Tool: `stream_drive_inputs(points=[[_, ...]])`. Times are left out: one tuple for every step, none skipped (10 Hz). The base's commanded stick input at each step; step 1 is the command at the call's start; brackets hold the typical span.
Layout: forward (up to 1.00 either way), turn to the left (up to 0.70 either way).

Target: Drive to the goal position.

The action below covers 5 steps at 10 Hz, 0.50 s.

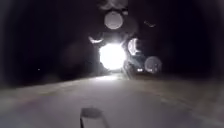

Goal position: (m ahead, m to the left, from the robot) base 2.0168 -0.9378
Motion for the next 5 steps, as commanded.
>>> stream_drive_inputs(points=[[1.00, 0.00], [1.00, 0.00], [1.00, 0.00], [1.00, 0.07], [1.00, 0.25]])
